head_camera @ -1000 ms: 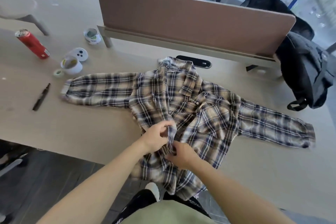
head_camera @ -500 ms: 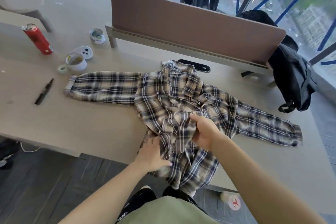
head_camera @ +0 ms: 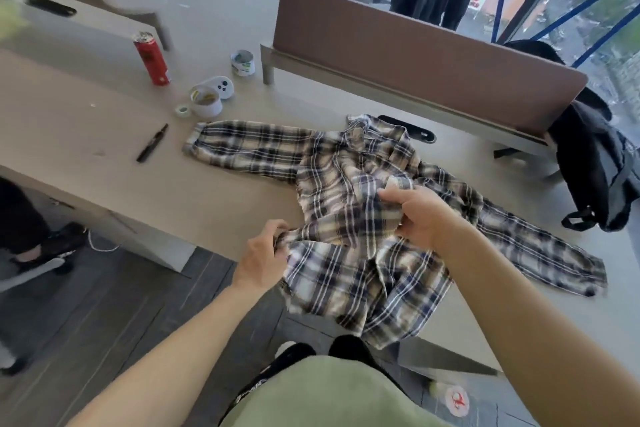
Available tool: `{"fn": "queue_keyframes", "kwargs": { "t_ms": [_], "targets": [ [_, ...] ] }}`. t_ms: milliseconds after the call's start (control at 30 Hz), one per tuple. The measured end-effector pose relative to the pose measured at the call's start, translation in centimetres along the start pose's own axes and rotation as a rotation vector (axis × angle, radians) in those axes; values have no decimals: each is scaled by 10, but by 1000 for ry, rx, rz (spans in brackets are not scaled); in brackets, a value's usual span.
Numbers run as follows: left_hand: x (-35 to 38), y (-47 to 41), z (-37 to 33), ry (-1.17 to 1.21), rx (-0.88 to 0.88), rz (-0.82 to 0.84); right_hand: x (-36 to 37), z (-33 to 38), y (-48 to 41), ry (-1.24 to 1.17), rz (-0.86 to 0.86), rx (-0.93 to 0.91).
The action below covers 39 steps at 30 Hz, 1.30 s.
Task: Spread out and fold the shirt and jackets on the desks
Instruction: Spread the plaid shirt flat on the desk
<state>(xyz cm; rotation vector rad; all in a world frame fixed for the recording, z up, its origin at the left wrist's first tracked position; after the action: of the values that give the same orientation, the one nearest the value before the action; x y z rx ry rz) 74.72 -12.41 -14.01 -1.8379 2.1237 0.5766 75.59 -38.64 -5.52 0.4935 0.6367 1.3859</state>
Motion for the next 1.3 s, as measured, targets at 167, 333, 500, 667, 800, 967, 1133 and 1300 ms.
{"fn": "queue_keyframes", "kwargs": {
  "t_ms": [167, 333, 500, 667, 800, 967, 1133, 1300],
  "targets": [
    [-41, 32, 30, 124, -142, -242, 22, -9, -4, -16, 87, 30],
    [-55, 66, 61, 314, -356, -457, 50, -48, 2, -61, 203, 153],
    [-56, 82, 95, 422, -533, -454, 65, -114, 7, -79, 145, 278],
    [-56, 84, 117, 504, -623, -423, 58, -145, 5, 125, 11, 269],
    [-63, 83, 135, 462, -630, -311, 69, -133, 5, 102, 13, 152],
    [-67, 70, 170, -150, -489, 219, 88, -147, 7, 315, -74, 147],
    [-57, 61, 186, -357, -435, 551, 89, -210, 19, 687, -124, 378],
    [-57, 35, 160, -295, -370, 607, 80, -200, 18, 888, -173, 337]
  ]
}}
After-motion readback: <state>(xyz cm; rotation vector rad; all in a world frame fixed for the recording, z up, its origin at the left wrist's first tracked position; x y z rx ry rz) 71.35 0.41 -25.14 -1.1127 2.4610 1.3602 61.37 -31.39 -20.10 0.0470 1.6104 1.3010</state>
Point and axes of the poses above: each hand's wrist, its own y-axis away from the middle knuckle, its own x-axis out of the palm, z = x × y, the point moved 7 cm from there along -y, towards the middle knuckle, and after that the axes turned 12 degrees about y, right-handed, at the moved point
